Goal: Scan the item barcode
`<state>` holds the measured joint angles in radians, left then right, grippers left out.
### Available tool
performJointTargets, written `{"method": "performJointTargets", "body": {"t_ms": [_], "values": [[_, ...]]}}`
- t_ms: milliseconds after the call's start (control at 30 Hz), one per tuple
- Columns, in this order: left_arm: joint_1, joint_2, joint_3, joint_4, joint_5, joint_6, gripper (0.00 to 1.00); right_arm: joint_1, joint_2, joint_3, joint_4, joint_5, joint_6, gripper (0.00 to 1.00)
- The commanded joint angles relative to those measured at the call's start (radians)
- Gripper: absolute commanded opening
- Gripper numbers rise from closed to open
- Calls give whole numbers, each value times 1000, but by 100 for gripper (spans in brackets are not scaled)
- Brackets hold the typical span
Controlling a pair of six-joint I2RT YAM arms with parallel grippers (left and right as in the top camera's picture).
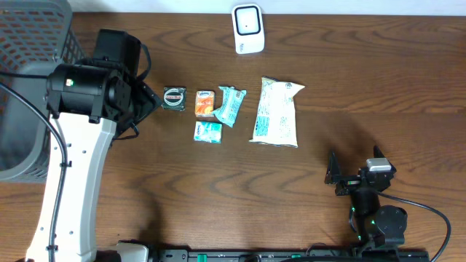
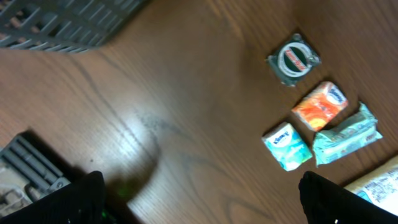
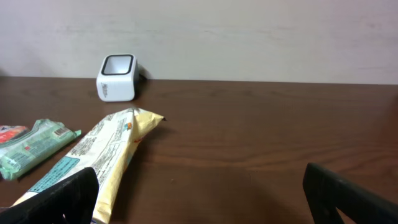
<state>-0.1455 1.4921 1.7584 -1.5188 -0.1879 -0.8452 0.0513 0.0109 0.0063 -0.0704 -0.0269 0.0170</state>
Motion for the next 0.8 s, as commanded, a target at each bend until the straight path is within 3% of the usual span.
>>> {"method": "performJointTargets", "body": {"t_ms": [0, 267, 467, 533, 633, 700, 767], "values": [[5, 2, -3, -12, -34, -55, 98, 7, -5, -1, -5, 2, -7, 99], [5, 2, -3, -10, 26, -55, 98, 7, -5, -1, 35, -31, 17, 99], [5, 2, -3, -10, 26, -55, 98, 8, -5, -1, 108, -584, 531, 99], [5, 2, -3, -10, 26, -55, 98, 8, -5, -1, 162, -613, 679, 99], [5, 2, -3, -10, 26, -55, 98, 8, -5, -1, 284, -575, 1054, 99], [5, 2, -3, -10, 26, -55, 98, 8, -5, -1, 360, -504, 1173, 99], [5, 2, -3, -10, 26, -55, 98, 8, -5, -1, 481, -468, 1190, 99]]}}
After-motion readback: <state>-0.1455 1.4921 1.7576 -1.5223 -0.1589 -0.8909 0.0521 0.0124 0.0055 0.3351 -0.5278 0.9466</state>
